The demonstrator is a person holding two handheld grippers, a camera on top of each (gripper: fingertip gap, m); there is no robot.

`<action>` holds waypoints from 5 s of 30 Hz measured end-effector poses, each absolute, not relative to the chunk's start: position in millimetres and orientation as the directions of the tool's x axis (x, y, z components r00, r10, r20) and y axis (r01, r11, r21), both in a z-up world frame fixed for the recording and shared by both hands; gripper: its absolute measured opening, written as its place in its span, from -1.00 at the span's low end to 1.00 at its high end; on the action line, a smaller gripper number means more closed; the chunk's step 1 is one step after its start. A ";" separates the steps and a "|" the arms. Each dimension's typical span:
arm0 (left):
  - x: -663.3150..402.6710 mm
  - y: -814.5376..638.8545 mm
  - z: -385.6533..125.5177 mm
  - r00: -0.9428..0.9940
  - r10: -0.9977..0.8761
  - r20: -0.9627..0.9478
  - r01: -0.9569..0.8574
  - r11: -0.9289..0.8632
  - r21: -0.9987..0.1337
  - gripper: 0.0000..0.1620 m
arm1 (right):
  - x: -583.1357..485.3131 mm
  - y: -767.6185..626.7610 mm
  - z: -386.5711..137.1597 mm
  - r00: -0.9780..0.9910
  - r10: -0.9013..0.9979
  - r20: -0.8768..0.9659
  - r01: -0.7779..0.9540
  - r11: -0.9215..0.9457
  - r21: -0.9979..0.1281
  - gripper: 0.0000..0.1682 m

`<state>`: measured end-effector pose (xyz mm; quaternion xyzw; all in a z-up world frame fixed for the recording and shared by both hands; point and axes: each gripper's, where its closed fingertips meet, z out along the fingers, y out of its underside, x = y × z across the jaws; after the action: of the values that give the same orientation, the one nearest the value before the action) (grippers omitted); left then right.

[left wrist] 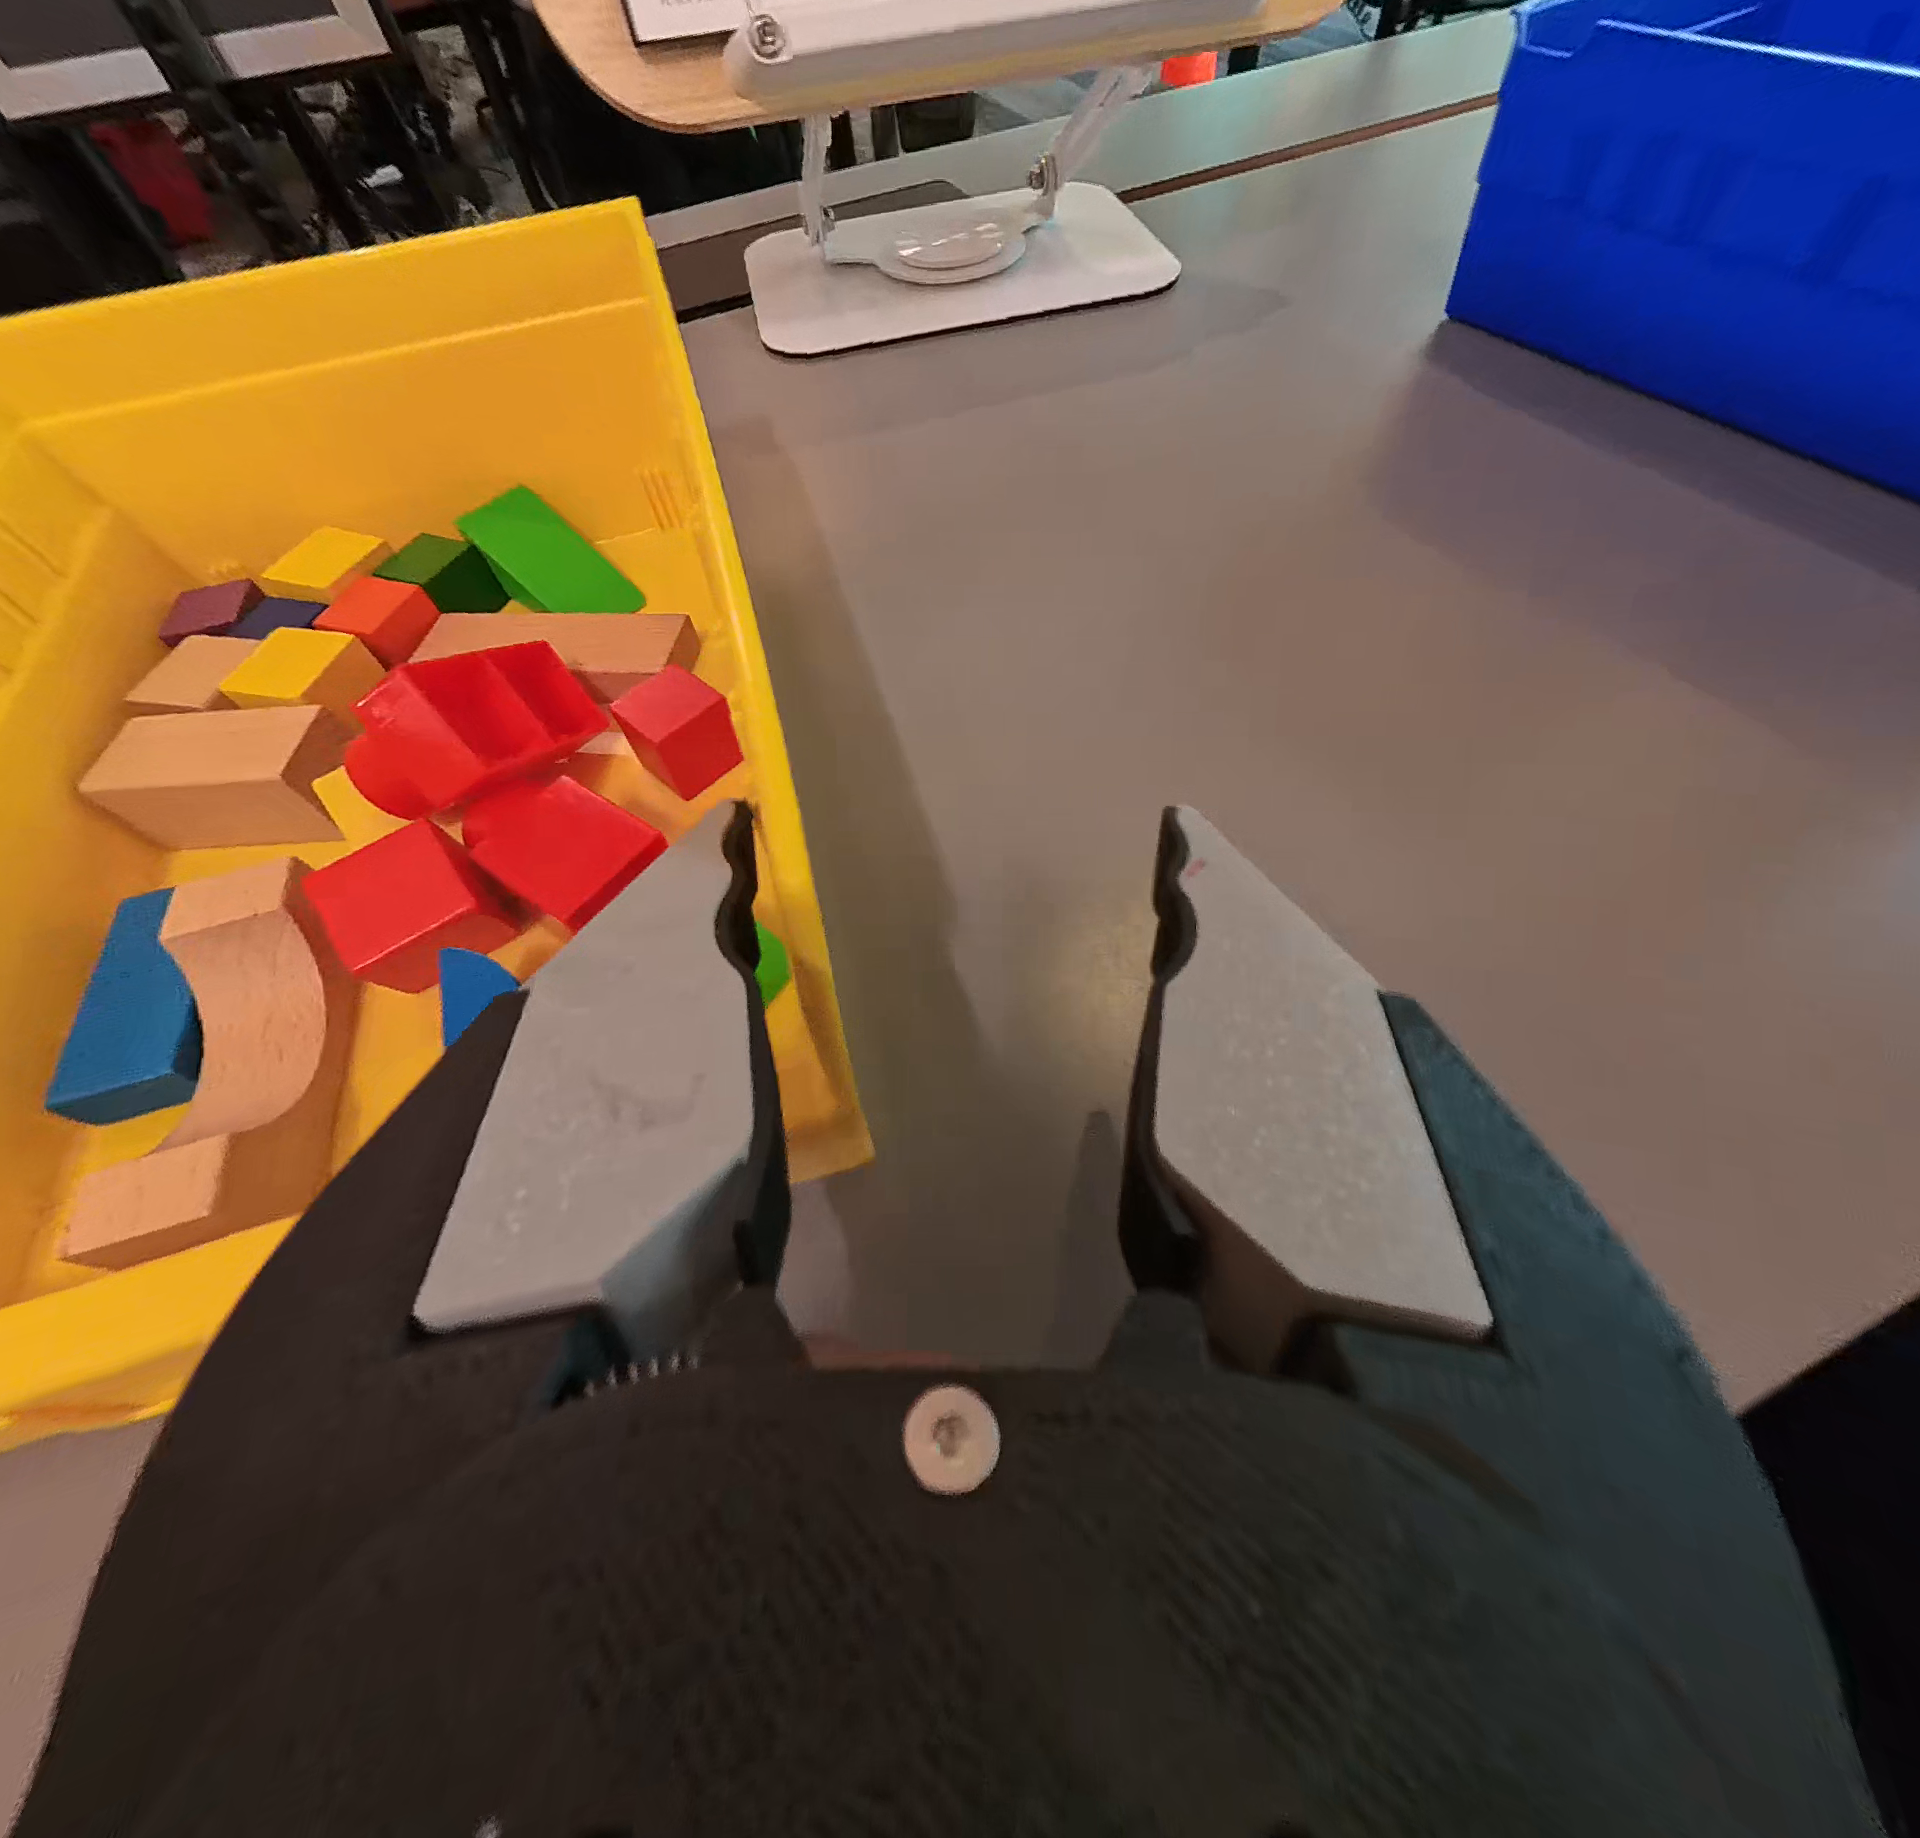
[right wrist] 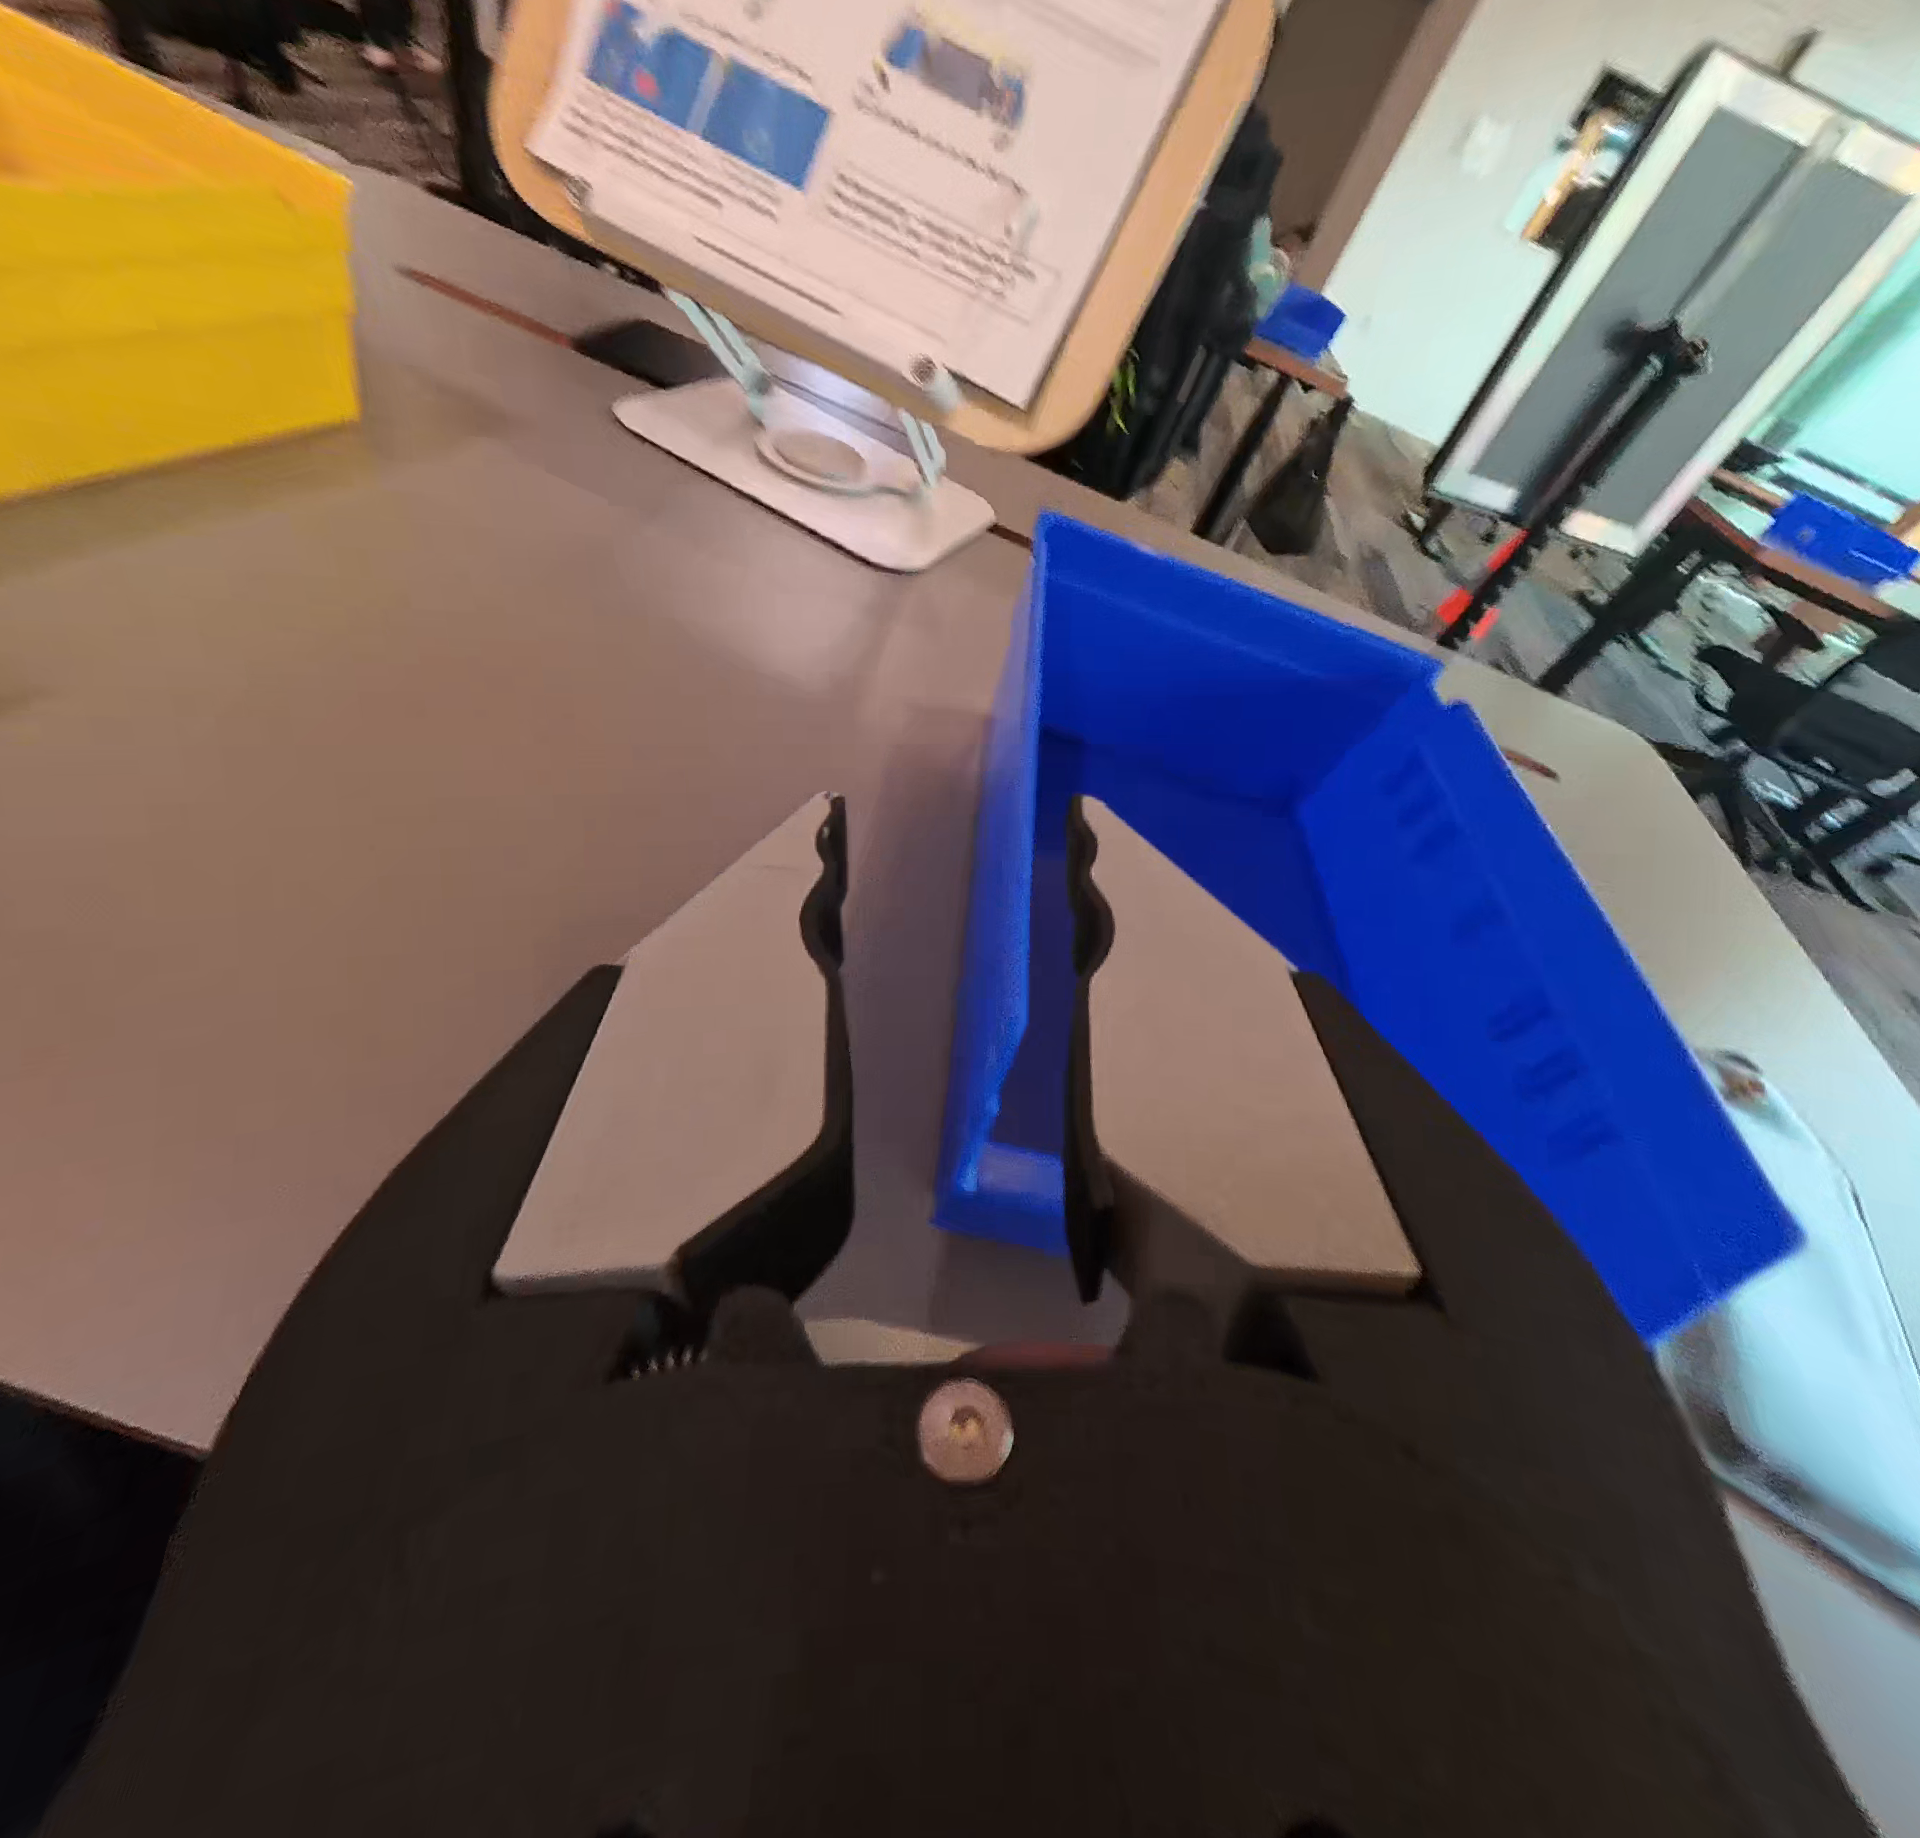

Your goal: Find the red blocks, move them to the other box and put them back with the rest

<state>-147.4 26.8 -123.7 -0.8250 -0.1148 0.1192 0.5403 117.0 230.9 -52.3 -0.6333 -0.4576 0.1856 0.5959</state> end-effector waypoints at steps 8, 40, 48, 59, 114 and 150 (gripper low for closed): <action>-113.5 34.2 -118.8 0.977 0.212 0.006 0.083 -0.360 -0.929 -0.13 | 26.9 192.9 -71.6 0.242 0.953 0.184 0.368 0.085 -0.926 -0.42; -230.5 56.3 -74.2 0.689 0.067 -0.722 -0.544 -0.610 -0.576 -0.57 | -31.0 144.7 -98.6 -0.118 0.988 0.097 0.333 0.131 -0.934 -0.46; -52.0 50.9 4.2 0.427 0.037 -0.903 -0.904 0.052 -0.425 -0.57 | -25.9 81.7 -24.3 -0.411 0.907 -0.093 0.220 -0.001 -0.976 -0.36; -12.7 53.2 -11.9 -0.045 0.222 -0.974 -0.997 0.055 0.059 -0.57 | -16.3 43.3 -4.7 -0.590 0.653 -0.475 0.371 -0.303 -0.878 -0.39; -213.0 29.0 -166.1 0.939 -0.044 -0.340 -0.241 -0.790 -0.563 -0.37 | 107.6 316.9 53.1 0.477 0.869 0.133 0.103 0.095 -0.990 -0.32; -4.1 36.3 23.5 0.601 0.058 -0.797 -0.723 0.466 -0.510 -0.92 | 14.5 52.7 8.9 -0.570 0.797 -0.199 0.237 -0.072 -0.969 -0.19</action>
<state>-4.1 36.3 23.5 -0.4506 0.3686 0.2526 0.7729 14.5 52.7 8.9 -0.4029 -0.6417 0.6111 0.2290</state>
